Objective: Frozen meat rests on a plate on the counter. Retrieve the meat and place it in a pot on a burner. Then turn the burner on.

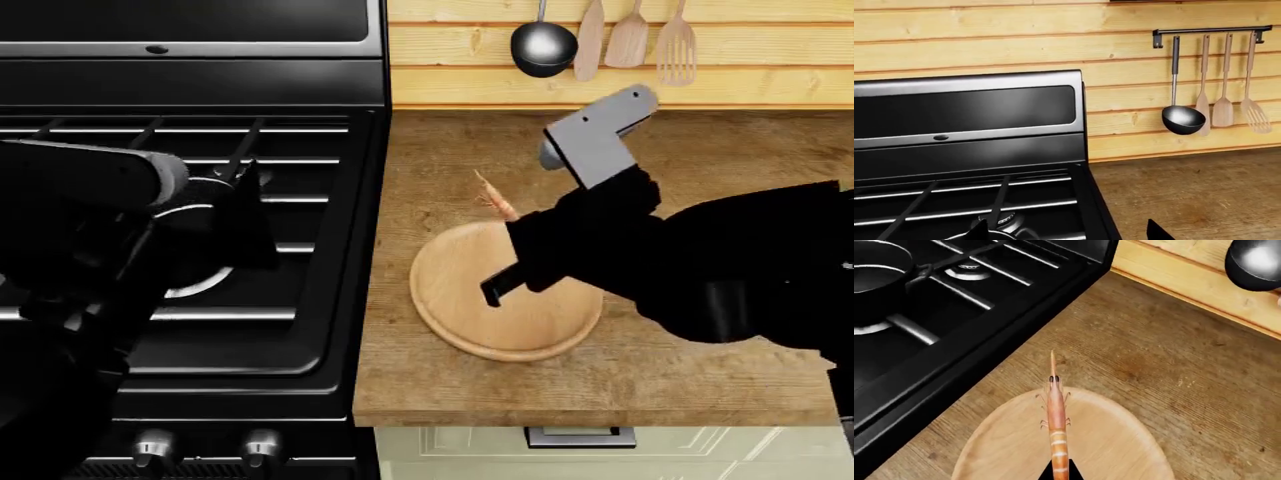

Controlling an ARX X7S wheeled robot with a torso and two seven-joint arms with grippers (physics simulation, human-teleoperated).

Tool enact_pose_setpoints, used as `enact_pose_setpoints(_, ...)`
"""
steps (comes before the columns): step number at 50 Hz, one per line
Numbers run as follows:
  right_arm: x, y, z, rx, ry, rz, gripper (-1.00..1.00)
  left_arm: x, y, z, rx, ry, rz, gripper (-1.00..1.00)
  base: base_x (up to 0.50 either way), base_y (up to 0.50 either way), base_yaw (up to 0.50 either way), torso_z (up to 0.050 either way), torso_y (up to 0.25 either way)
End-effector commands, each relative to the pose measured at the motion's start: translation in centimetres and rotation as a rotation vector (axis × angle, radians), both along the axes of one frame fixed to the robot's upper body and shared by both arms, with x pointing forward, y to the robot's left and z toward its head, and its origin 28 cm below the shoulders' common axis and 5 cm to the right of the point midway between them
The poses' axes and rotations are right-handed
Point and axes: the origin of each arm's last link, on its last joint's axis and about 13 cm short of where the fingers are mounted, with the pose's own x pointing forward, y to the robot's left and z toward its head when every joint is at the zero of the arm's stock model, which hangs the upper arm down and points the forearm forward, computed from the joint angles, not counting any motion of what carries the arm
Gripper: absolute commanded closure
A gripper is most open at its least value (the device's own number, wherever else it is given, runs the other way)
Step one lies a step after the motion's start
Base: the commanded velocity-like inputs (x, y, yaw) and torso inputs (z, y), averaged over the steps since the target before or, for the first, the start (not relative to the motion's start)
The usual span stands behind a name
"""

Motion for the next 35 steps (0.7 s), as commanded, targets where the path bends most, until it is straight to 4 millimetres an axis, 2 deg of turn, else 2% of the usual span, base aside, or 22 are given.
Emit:
enact_pose_setpoints(1, -1.8, -0.2, 3.3, 0.122, -0.164, 0.009, 1.00, -1.0, -0.1, 1.4, 0.018, -0.015, 0.001, -1.00, 0.00, 0.00, 0.00, 0.000, 0.000)
enact_pose_setpoints(17, -2.7, -0.1, 4.9, 0.165, -0.258, 0.011, 1.00, -1.9, 0.4, 2.1, 0.014, -0.017, 0.023, -1.00, 0.00, 0.01, 0.00, 0.000, 0.000)
enact_pose_setpoints(35, -3.4, -0.1, 5.3, 0.150, -0.275, 0.025, 1.00, -2.2, 0.7, 2.0, 0.008, -0.025, 0.025, -1.00, 0.00, 0.49, 0.00, 0.000, 0.000)
